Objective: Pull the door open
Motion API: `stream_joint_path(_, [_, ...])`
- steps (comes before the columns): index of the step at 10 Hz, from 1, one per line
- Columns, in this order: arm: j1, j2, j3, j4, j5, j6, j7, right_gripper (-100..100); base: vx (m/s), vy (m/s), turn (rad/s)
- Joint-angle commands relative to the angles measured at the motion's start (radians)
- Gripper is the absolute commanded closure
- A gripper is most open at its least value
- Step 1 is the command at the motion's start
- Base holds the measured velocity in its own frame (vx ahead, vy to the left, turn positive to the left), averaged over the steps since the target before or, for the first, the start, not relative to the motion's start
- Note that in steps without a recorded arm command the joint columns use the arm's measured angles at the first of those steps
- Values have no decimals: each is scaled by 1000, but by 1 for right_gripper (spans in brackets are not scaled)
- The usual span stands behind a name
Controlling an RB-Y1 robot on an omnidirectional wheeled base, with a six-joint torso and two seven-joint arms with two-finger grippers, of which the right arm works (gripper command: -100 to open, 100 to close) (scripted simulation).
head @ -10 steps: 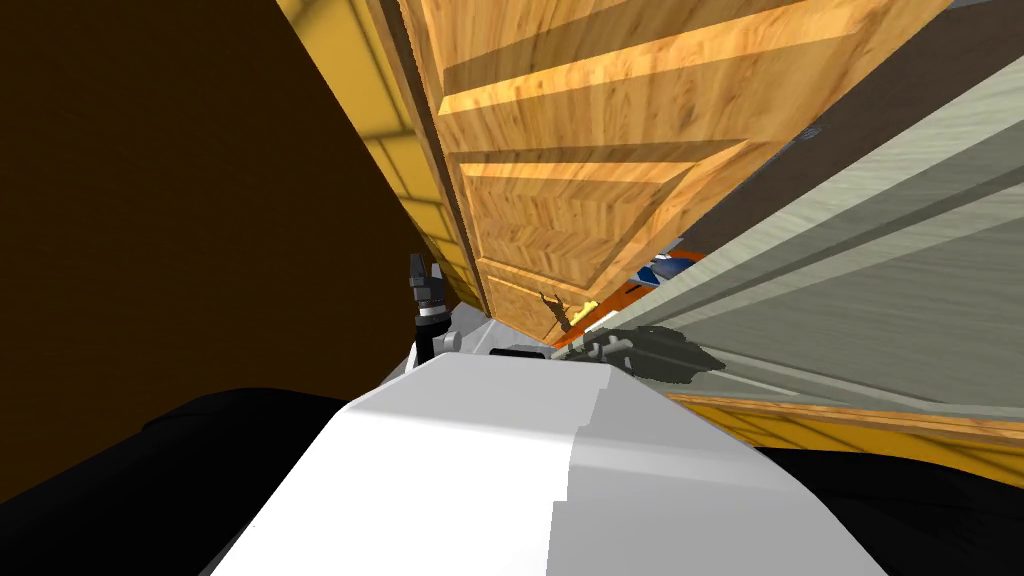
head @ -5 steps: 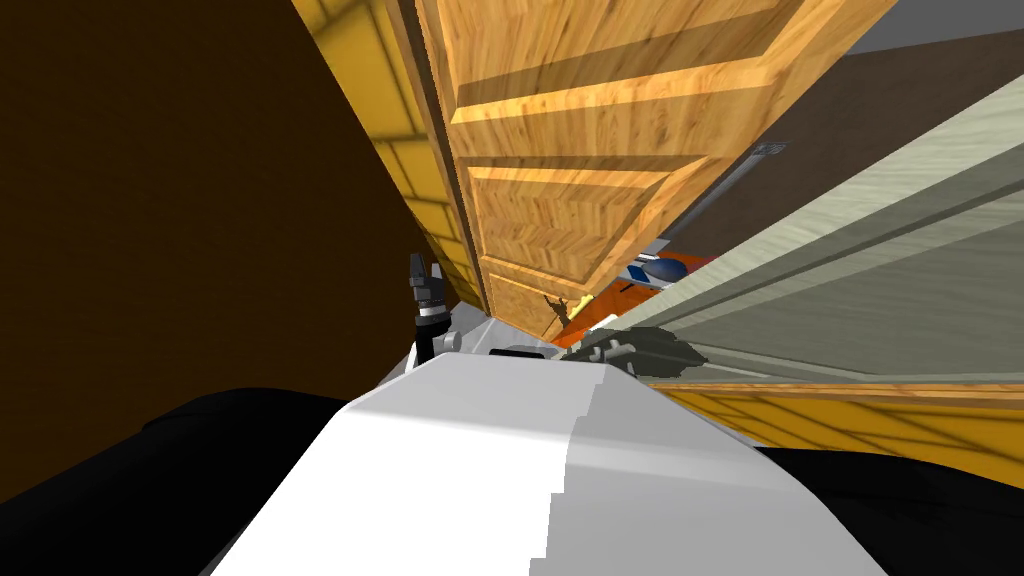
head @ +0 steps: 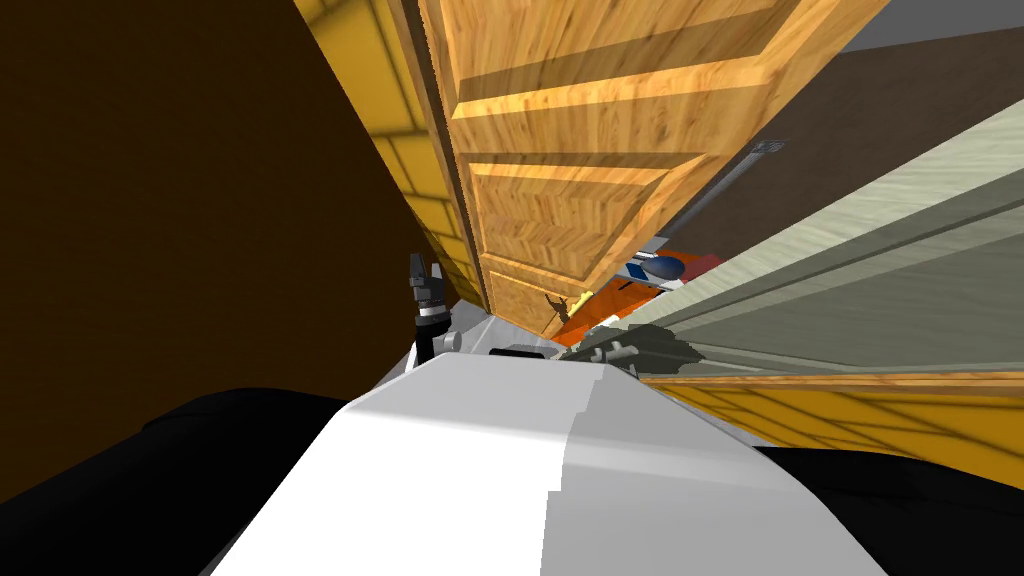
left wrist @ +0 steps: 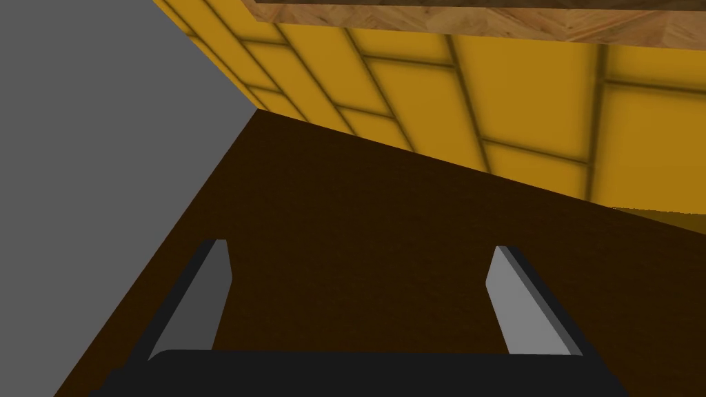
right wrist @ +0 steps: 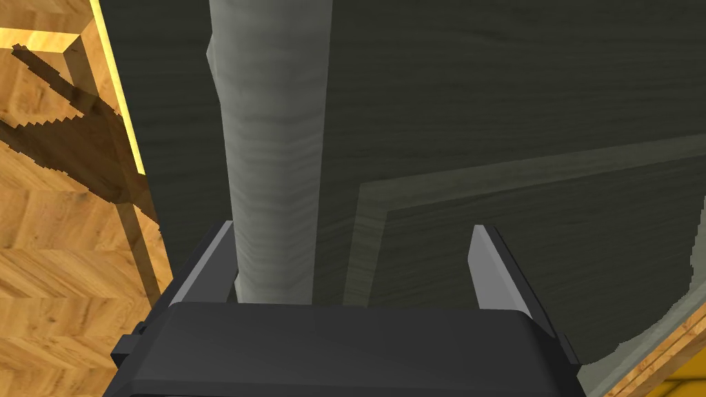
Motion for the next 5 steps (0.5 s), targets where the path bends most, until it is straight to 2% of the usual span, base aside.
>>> stream_joint_path(1, [6,-16,-27,43,-15,3,-1,100,-36,17,-27])
stream_joint_path(5, [6,-16,-27,43,-15,3,-1,100,-1,-5,-5])
